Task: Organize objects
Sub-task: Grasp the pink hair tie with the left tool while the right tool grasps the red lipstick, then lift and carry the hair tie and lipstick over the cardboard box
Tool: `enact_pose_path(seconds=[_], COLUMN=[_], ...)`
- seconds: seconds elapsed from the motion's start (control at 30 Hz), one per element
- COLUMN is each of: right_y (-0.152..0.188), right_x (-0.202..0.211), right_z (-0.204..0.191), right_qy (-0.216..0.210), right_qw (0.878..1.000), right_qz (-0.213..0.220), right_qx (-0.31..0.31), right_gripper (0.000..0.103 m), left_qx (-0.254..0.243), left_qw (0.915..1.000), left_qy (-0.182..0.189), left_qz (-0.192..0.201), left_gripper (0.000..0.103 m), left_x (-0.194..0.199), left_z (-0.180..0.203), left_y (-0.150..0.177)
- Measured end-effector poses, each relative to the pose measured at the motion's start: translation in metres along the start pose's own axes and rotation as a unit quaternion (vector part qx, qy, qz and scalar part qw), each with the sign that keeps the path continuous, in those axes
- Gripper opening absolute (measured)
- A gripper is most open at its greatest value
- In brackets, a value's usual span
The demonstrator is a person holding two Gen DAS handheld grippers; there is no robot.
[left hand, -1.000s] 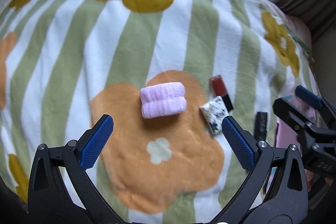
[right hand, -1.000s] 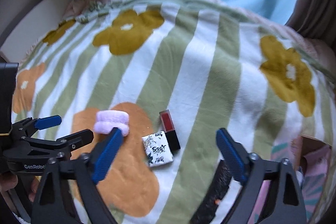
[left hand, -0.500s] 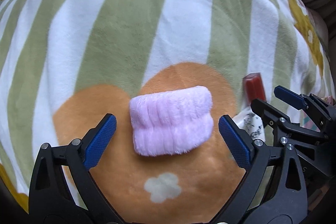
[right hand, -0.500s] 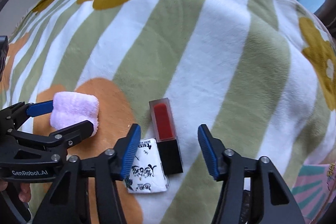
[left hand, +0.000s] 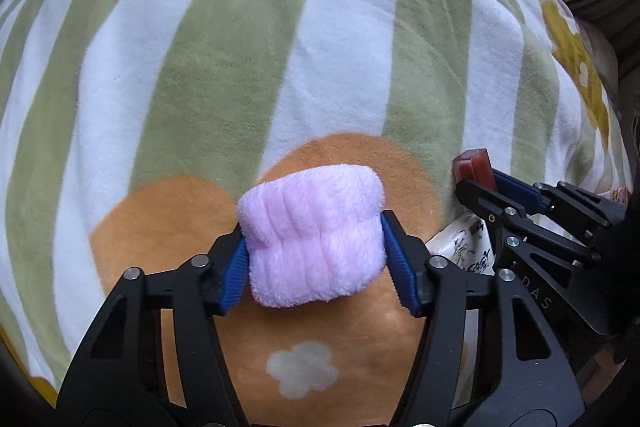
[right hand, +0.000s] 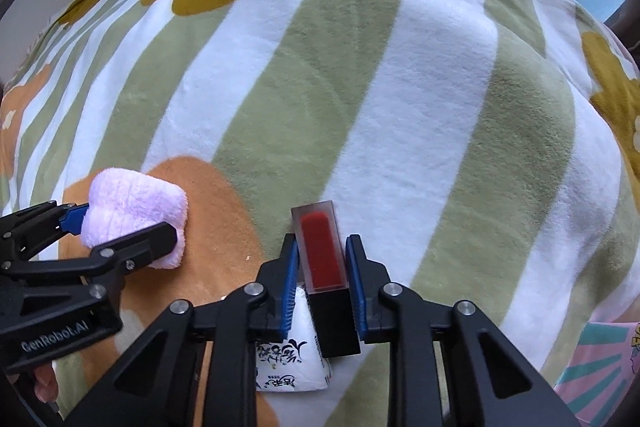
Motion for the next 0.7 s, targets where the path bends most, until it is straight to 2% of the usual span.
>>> enact_pose_path(seconds=[0.3,0.5,0.7], right_y=[0.000,-0.004,-0.013], right_x=[0.028,0.057,0.091], right_z=[0.004,0.007,-0.008], right_qy=[0.003,-0.002,-0.006], right_qw=[1.000,0.999,0.997], right_qz=[0.023,0.048,0.077], right_qx=[-0.012,-0.018,-0.026], right_gripper=[0.019,0.018,0.018], left_qx=[0.003,-0.003,-0.017], left_qw=[0.9997,0.9986,0.9966], left_qy=[0.006,0.010,0.010], left_qz=[0.023,0.053,0.080], left_gripper=[0.050,0.050,0.050], left_x=[0.022,0.057,0.097], left_z=[-0.002,-0.006,-0.010], left_y=[-0.013,-0.020,-0.019])
Point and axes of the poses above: each gripper's, at about its wrist camera, not at the fingertips, and x roughly against the way its jaws point, z to its right, y to its underside, the point moved 3 cm from there along -x, roughly the way its jaws point, and after that the axes turned 11 degrees about -y, right-handed, at the moved point
